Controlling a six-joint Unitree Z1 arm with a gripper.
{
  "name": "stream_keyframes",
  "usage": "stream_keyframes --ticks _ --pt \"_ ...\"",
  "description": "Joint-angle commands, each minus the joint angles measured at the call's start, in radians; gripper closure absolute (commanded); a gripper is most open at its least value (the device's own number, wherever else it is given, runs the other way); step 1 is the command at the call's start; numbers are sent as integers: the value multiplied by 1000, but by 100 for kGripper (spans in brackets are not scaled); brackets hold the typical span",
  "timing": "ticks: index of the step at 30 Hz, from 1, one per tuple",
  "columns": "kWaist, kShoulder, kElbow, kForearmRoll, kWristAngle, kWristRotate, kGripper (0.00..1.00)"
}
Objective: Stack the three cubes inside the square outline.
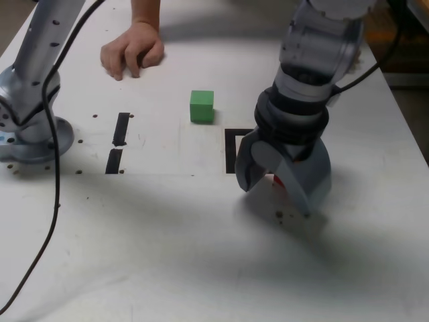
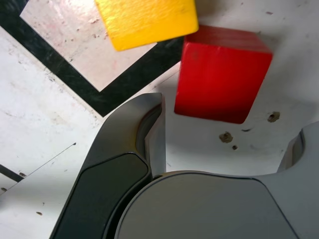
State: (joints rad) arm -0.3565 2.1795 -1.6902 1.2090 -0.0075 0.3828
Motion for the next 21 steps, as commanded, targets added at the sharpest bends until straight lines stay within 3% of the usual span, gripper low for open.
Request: stream_keyframes --ticks 1,9,21 --pt "1 15 -23 5 -1 2 12" --pt "7 37 -45 20 -5 3 24" --pt "8 40 -57 -11 -3 2 73"
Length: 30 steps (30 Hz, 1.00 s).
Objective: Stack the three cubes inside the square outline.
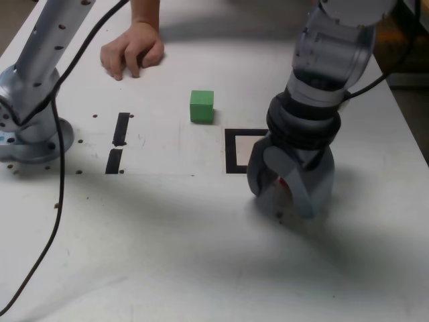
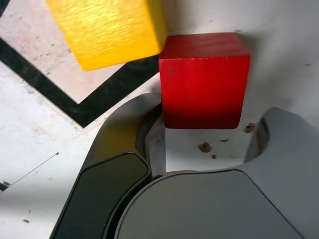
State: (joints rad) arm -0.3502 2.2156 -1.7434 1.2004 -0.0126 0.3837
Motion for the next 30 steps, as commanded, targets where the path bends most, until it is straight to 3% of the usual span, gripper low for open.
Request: stream_keyframes --ticks 1,10,19,30 --pt "2 4 -4 -5 3 1 75" --pt "2 -2 -5 -27 -3 1 89" --pt "-15 -45 -12 -38 -5 -30 90" --pt "-52 -195 -42 29 60 -130 90"
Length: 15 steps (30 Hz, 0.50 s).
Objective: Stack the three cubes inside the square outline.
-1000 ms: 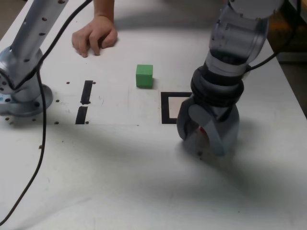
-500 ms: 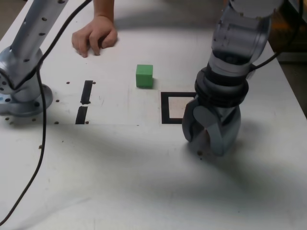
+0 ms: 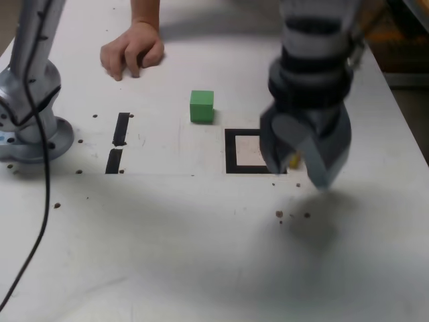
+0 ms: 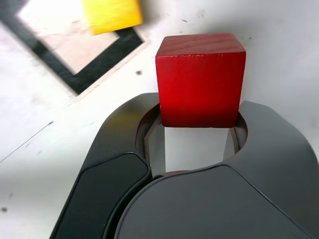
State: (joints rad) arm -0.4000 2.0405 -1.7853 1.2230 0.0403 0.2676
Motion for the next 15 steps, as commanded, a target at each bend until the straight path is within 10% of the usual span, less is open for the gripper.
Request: stream_keyframes --ticks 1,15 --pt "-1 -34 5 15 15 -30 90" --pt "69 -127 167 46 31 -209 90"
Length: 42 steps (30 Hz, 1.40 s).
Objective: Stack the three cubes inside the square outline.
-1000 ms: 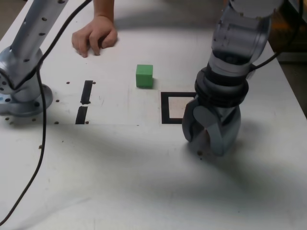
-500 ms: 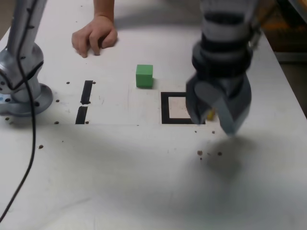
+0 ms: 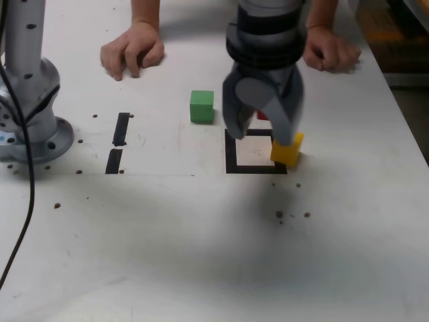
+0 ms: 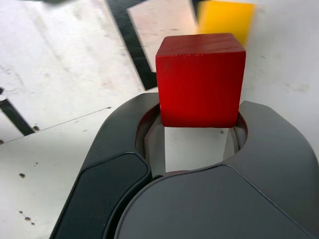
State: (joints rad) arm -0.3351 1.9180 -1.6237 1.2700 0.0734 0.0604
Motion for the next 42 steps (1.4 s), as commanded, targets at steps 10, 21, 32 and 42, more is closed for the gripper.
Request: stream_keyframes --ticks 10,21,32,42 --pt "56 14 114 -15 -50 -39 90" --pt "85 56 172 -56 -97 -38 89" --pt "114 132 152 -93 -135 -20 89" --pt "125 166 89 -117 -123 11 89"
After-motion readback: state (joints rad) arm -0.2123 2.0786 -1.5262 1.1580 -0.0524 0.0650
